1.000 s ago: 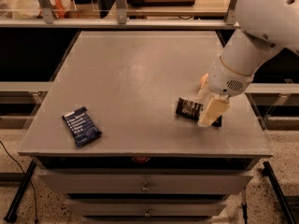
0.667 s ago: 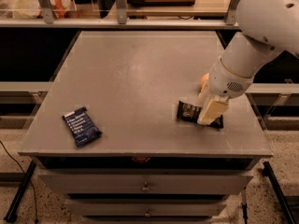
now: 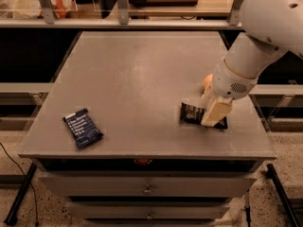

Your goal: Move rxbar chocolate near rxbar blueberry

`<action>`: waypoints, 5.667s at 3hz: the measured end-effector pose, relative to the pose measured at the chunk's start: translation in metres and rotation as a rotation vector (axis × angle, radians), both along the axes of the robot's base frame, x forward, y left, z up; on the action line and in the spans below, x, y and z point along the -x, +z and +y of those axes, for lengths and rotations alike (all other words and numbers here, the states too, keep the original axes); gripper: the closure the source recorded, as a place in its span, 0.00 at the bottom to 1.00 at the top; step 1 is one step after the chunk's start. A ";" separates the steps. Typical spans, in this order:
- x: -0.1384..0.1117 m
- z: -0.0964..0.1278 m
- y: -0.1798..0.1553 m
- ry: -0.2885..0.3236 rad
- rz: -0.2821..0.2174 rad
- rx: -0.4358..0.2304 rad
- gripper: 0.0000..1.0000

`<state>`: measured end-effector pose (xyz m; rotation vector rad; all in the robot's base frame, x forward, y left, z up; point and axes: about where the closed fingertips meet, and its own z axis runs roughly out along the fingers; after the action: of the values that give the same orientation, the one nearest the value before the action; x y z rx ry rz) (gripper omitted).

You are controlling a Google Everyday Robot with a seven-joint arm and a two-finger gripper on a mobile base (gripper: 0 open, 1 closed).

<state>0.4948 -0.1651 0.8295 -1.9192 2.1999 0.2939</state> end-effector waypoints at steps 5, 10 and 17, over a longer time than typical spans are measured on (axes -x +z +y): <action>-0.018 0.021 0.084 0.117 -0.157 -0.015 1.00; -0.011 0.254 0.071 0.612 -0.159 -0.261 1.00; -0.020 0.286 0.052 0.622 -0.136 -0.286 0.00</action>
Offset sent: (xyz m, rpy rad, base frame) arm 0.0267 -0.0078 0.1183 -0.0192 -0.1783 0.0864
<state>0.5153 0.1213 0.8816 -2.3127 1.3402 0.5182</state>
